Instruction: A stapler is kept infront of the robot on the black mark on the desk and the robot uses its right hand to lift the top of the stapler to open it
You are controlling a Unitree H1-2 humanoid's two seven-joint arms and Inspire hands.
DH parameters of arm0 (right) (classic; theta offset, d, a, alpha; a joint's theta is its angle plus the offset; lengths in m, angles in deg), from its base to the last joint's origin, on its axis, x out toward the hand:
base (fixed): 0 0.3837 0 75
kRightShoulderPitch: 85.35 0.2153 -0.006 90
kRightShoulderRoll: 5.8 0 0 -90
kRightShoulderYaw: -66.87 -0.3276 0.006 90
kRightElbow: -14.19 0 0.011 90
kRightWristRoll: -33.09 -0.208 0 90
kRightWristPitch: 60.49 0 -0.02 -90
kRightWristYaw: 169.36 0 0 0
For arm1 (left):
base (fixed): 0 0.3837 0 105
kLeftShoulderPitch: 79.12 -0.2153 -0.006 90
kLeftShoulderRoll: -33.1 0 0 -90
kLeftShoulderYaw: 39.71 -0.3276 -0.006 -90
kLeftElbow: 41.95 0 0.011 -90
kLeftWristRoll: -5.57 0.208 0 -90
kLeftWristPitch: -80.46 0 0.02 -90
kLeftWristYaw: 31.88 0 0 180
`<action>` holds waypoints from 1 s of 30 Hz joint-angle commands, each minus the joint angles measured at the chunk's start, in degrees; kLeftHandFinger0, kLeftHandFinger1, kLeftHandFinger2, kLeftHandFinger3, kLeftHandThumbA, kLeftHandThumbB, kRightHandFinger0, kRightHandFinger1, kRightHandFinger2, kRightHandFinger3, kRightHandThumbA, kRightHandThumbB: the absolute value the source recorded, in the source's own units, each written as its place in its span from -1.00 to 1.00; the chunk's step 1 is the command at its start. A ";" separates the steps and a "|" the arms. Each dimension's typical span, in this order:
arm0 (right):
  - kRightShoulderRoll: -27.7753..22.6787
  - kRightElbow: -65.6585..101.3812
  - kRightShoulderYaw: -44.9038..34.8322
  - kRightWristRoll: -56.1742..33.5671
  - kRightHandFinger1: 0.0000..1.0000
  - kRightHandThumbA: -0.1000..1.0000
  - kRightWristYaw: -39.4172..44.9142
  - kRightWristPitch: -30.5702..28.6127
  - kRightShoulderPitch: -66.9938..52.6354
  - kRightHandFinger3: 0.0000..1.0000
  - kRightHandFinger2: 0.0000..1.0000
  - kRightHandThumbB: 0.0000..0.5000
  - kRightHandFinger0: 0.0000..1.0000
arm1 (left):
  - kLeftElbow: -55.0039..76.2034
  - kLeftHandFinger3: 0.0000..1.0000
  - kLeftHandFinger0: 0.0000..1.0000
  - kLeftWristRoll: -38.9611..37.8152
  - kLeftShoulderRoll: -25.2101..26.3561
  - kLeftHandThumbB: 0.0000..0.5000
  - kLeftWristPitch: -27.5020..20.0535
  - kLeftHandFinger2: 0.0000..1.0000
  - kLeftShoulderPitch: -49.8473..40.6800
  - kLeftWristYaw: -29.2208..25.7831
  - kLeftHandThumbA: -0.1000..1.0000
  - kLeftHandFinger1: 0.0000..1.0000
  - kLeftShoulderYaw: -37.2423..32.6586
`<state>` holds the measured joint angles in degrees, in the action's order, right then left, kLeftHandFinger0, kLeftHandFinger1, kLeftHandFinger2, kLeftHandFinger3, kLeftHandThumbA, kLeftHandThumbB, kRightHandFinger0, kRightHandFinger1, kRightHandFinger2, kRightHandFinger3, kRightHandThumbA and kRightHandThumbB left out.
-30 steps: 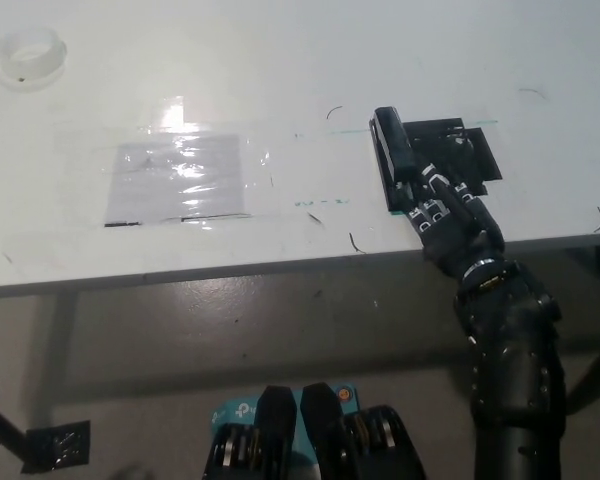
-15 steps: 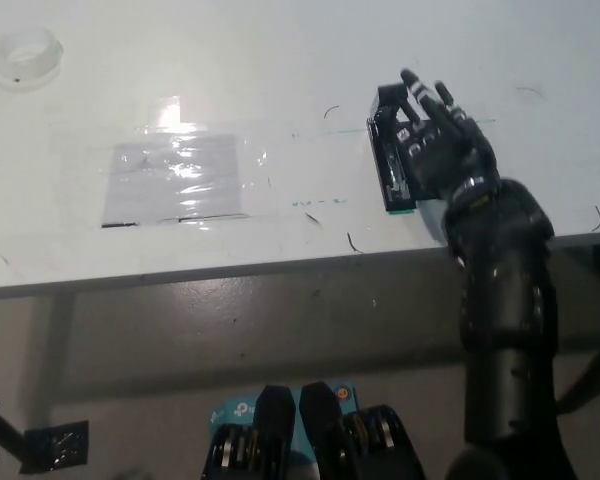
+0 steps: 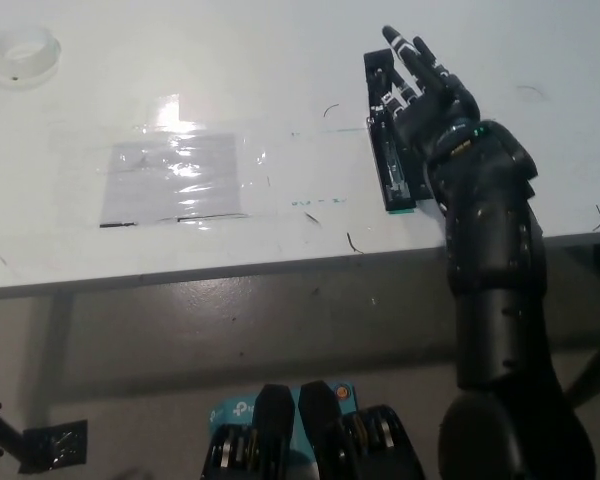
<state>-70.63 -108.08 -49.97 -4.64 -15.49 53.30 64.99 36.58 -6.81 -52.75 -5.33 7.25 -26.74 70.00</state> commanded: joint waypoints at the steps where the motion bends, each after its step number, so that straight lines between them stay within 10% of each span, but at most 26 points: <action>1: 0.03 -3.56 2.33 1.37 0.54 0.69 4.96 -6.90 9.15 0.71 0.58 -1.00 0.40 | 0.56 0.64 -0.17 -0.80 0.67 -1.00 -2.82 0.26 -0.97 0.89 0.32 -0.06 0.51; 16: -8.22 -27.68 1.23 4.83 0.44 0.69 7.26 -21.42 19.50 0.82 0.49 -0.97 0.25 | 1.44 0.54 -0.23 -0.63 -0.26 -0.97 -1.69 0.24 -1.47 -0.38 0.25 -0.05 0.40; 30: -6.69 -22.90 2.31 5.65 0.42 0.64 7.98 -19.47 14.38 0.83 0.52 -1.00 0.21 | 1.87 0.58 -0.22 -0.30 -0.35 -0.95 -1.66 0.26 -1.40 -0.68 0.28 -0.04 0.36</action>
<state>-77.40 -135.07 -48.48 0.52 -11.94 36.89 77.17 36.70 -7.21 -53.45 -6.06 6.14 -26.88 69.99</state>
